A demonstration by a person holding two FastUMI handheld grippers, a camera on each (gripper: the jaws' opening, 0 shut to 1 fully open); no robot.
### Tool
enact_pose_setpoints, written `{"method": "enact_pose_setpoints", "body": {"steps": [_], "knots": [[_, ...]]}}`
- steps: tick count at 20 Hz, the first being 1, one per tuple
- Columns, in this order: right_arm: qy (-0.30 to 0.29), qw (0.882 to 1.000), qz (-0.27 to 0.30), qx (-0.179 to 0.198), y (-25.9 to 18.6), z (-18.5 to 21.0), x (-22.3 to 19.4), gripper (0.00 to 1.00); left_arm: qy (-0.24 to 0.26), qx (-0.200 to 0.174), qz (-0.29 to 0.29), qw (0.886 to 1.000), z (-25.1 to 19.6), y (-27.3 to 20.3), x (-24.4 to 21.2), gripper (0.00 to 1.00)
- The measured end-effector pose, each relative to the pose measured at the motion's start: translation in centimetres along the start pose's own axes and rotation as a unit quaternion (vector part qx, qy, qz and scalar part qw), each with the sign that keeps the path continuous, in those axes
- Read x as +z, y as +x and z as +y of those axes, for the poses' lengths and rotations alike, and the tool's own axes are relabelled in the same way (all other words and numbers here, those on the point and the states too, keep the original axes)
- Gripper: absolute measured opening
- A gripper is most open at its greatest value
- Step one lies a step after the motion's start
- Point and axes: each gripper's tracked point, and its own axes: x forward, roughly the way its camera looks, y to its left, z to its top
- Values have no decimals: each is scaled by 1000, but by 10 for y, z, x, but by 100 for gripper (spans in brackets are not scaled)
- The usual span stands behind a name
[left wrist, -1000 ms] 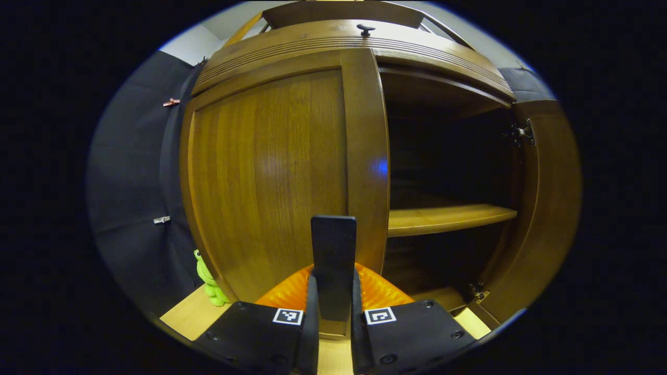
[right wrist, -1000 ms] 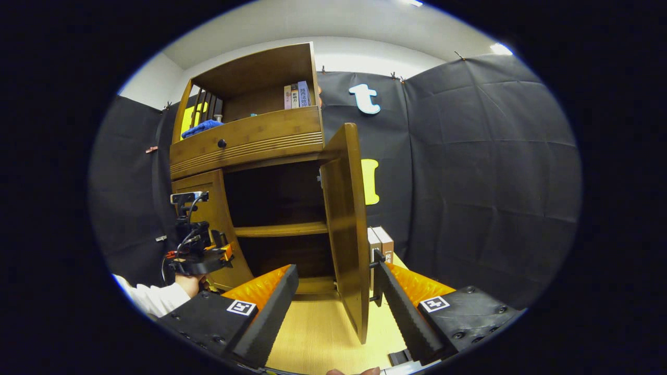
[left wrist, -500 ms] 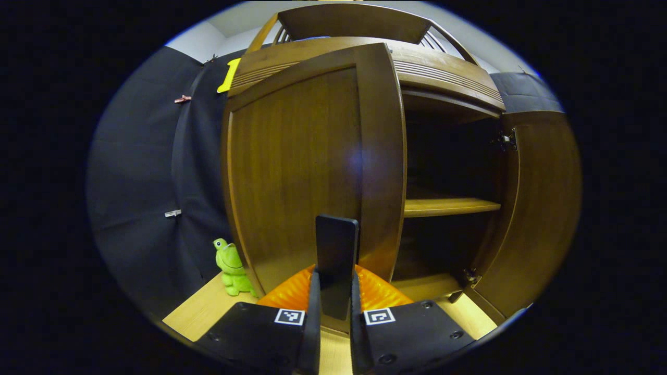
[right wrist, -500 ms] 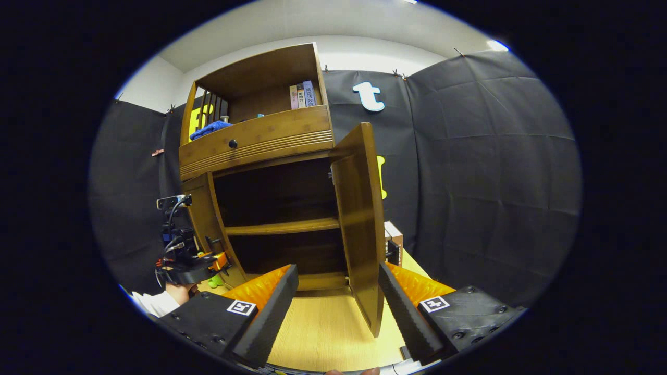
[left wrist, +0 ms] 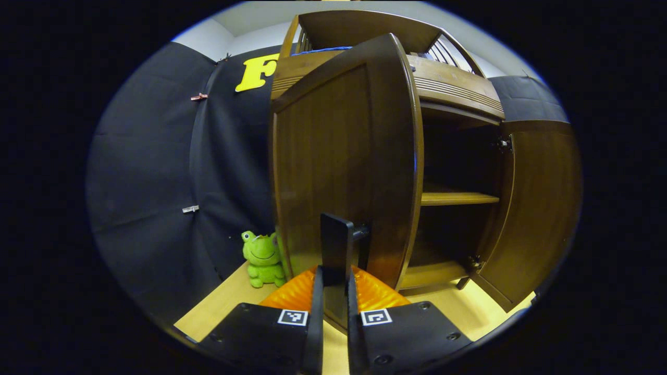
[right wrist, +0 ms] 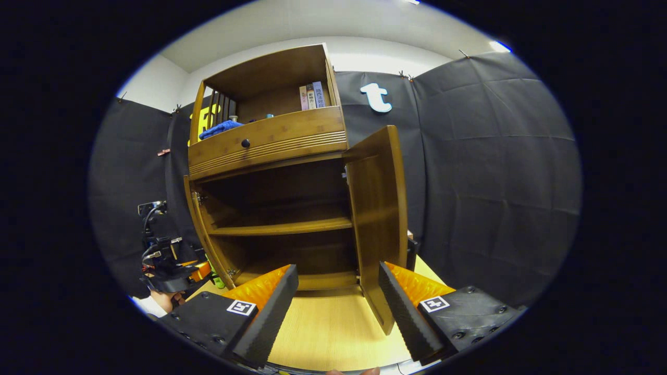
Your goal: Open the right door of the double-door shoe cabinet with the right hand, and open the left door with the left hand.
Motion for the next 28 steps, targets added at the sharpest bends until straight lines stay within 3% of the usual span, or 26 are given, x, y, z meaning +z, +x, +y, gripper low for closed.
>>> {"method": "enact_pose_setpoints", "body": {"steps": [7, 11, 18, 21, 22, 28], "knots": [[-10, 1000, -4, 16, -1, 34, -2, 100, -14, 24, -2, 1000, 61, -25, -4, 17], [-14, 1000, -2, 27, -1, 54, -8, 100, -19, 12, -15, 1000, 86, -35, -1, 16], [-15, 999, -7, 33, -2, 86, -13, 100, -33, 22, -17, 999, 142, -43, -8, 9], [-15, 999, -6, 39, -4, 102, -16, 98, -45, 9, -10, 999, 151, -43, -11, 10], [-14, 999, -7, 41, -5, 106, -16, 98, -43, 7, -9, 999, 153, -44, -11, 15], [-23, 999, -12, 41, -8, 116, -17, 100, -35, 11, -10, 999, 158, -61, -13, 14]]}}
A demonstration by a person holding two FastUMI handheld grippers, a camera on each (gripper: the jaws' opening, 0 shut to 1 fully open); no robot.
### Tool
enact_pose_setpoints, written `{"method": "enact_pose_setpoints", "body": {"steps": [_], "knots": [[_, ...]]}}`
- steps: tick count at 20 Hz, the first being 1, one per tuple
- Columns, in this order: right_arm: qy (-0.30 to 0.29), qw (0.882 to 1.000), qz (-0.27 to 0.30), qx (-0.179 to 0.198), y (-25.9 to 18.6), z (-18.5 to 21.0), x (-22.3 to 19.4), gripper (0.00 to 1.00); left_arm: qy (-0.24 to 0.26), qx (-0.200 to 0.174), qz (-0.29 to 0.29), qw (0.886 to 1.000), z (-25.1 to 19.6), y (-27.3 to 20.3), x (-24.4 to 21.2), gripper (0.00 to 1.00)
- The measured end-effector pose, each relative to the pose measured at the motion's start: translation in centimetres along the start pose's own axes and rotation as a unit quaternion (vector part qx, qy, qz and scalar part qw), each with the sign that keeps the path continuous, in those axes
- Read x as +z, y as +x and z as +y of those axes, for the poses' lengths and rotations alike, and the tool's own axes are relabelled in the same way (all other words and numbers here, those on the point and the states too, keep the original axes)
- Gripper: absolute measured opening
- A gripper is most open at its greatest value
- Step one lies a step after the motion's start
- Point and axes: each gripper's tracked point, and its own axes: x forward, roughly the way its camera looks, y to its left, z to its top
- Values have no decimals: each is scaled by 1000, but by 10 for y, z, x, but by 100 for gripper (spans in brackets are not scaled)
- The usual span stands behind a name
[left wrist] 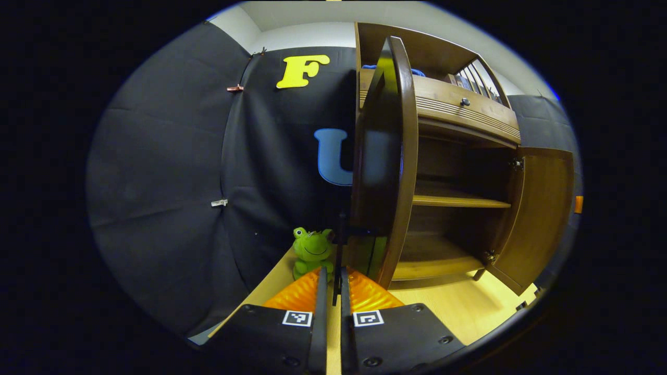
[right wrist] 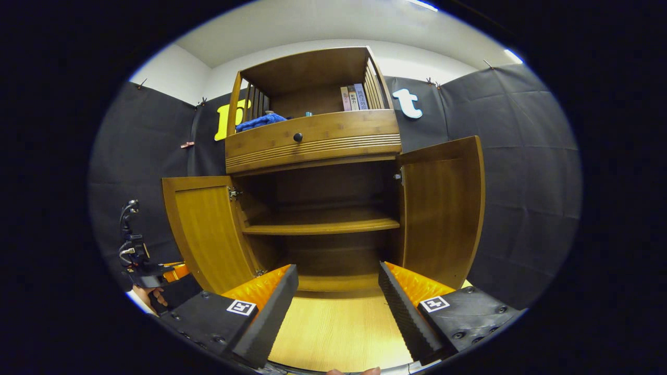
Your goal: Open the right door of the double-door shoe cabinet with the right hand, and open the left door with the left hand.
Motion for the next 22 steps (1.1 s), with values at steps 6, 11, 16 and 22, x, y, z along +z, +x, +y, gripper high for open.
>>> {"method": "enact_pose_setpoints", "body": {"steps": [6, 11, 16, 22], "knots": [[4, 1000, -8, 2, -5, -6, 3, 98, -10, 16, -9, 1000, 8, -29, 11, 10], [5, 1000, -13, 17, -1, -15, 9, 100, 30, 24, -54, 998, -17, -63, 34, 64], [-1, 1000, -12, 27, -2, -31, 9, 98, 44, 22, -68, 996, -51, -79, 42, 96], [-8, 1000, -14, 22, 0, -54, 10, 98, 44, 0, -85, 995, -107, -92, 56, 95]]}}
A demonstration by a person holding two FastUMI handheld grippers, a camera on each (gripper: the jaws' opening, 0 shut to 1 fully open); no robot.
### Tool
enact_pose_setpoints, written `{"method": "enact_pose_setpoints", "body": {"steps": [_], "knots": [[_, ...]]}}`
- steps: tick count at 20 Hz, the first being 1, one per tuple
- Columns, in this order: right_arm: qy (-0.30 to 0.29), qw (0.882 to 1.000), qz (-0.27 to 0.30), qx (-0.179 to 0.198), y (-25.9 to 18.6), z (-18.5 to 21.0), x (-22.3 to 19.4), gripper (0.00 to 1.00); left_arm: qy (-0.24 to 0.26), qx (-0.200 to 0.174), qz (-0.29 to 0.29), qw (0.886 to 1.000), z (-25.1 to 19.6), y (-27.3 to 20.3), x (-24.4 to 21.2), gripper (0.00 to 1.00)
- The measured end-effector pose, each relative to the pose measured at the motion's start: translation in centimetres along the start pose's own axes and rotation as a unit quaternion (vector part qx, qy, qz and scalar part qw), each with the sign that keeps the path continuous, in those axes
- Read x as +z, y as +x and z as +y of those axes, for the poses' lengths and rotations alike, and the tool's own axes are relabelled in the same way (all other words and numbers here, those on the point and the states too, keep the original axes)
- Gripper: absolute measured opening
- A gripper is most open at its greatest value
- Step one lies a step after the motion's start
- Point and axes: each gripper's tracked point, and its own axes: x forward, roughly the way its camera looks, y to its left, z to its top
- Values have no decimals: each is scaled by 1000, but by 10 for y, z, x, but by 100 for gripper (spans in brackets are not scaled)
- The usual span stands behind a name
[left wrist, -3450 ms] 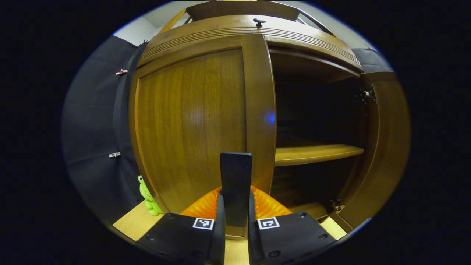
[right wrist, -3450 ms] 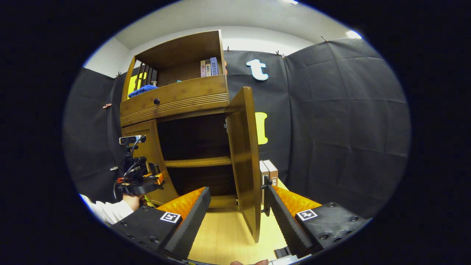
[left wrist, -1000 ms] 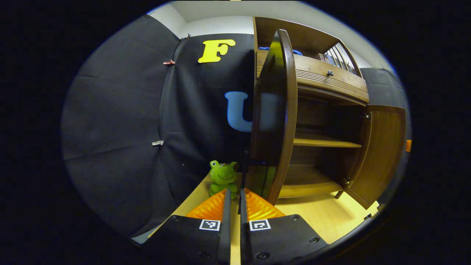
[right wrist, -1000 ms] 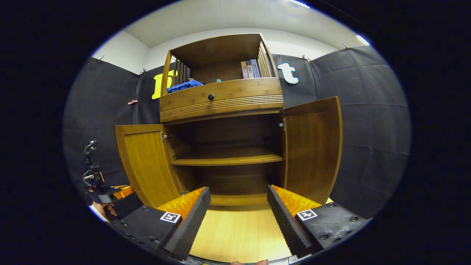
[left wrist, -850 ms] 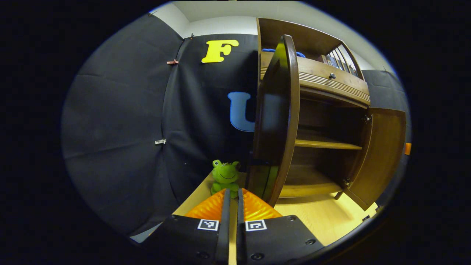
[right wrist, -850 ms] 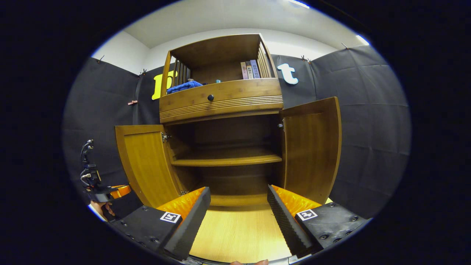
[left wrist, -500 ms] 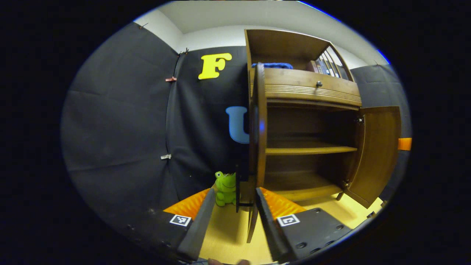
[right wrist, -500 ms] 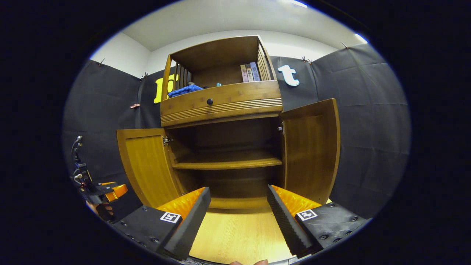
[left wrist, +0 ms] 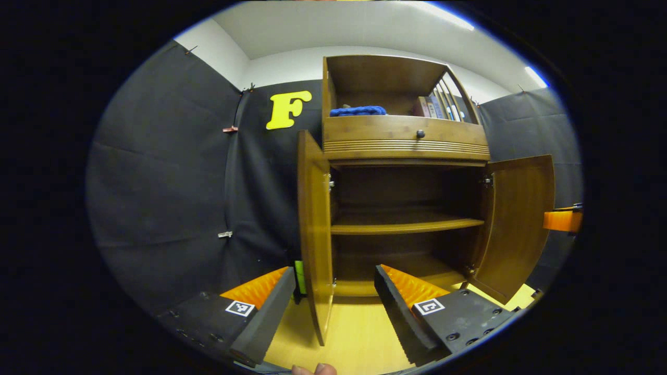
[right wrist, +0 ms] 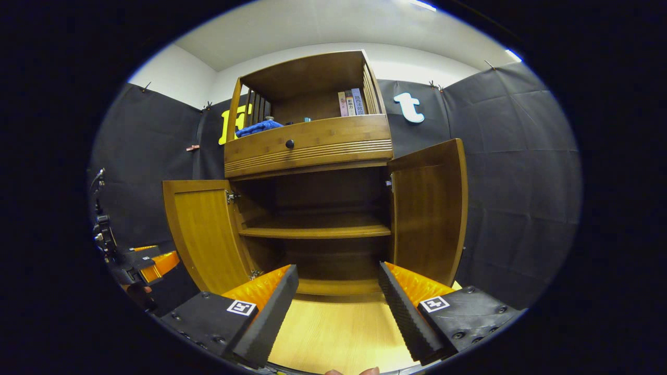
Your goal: Open the right door of the double-door shoe cabinet with the right hand, and open the left door with the left hand.
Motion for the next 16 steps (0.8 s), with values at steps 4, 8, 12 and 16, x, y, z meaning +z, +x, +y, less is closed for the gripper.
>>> {"method": "enact_pose_setpoints", "body": {"steps": [4, 8, 12, 16], "knots": [[-10, 1000, -2, -6, 0, -12, -1, 100, -1, -23, -5, 1000, -37, 4, 7, 95], [-15, 1000, -3, -13, 3, -24, 0, 100, -4, -38, -7, 999, -65, 13, 12, 95], [-19, 1000, -2, -19, 8, -33, 0, 98, -4, -50, -12, 999, -90, 21, 18, 95], [-23, 1000, 2, -19, 14, -39, -2, 98, -6, -65, -12, 998, -114, 27, 19, 95]]}}
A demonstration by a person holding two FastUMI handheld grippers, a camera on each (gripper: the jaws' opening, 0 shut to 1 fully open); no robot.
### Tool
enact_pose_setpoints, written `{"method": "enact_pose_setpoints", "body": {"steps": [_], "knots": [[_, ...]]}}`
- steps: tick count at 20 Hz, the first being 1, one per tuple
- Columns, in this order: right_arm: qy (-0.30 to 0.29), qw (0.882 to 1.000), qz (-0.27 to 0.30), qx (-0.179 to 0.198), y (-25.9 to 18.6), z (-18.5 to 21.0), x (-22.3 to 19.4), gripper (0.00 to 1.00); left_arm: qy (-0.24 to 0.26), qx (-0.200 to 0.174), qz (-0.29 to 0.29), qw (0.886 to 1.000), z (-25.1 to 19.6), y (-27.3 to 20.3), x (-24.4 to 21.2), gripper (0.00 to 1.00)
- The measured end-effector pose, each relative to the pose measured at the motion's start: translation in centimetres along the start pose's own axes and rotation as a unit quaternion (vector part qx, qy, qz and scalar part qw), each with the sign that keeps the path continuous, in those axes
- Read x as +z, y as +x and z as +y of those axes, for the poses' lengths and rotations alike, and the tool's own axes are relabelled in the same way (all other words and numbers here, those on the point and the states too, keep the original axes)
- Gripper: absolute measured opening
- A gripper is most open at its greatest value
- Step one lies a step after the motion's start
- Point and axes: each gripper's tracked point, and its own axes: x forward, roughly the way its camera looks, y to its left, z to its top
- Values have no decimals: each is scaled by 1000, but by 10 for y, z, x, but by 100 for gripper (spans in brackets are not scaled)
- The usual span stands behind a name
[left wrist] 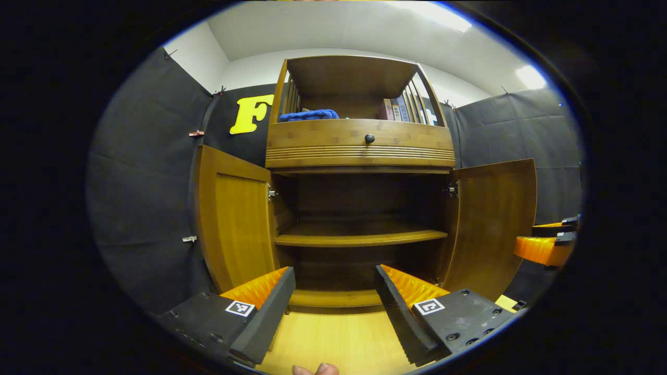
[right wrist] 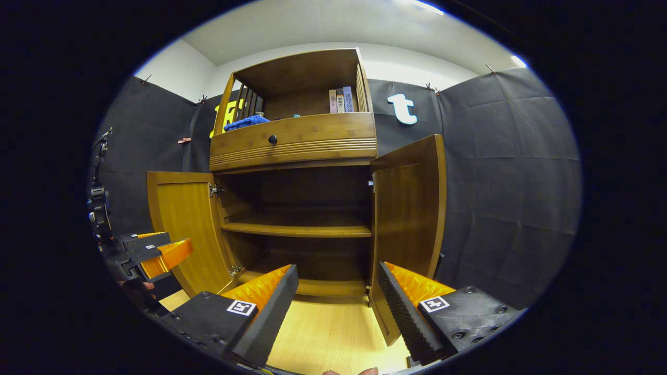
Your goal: Open the right door of the double-door shoe cabinet with the right hand, and open the left door with the left hand.
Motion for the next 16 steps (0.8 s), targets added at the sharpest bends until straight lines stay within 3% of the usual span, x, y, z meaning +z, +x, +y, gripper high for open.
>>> {"method": "enact_pose_setpoints", "body": {"steps": [16], "knots": [[-4, 1000, 11, -5, 12, -12, -8, 100, 5, -15, 5, 1000, -22, 26, 1, 95]]}}
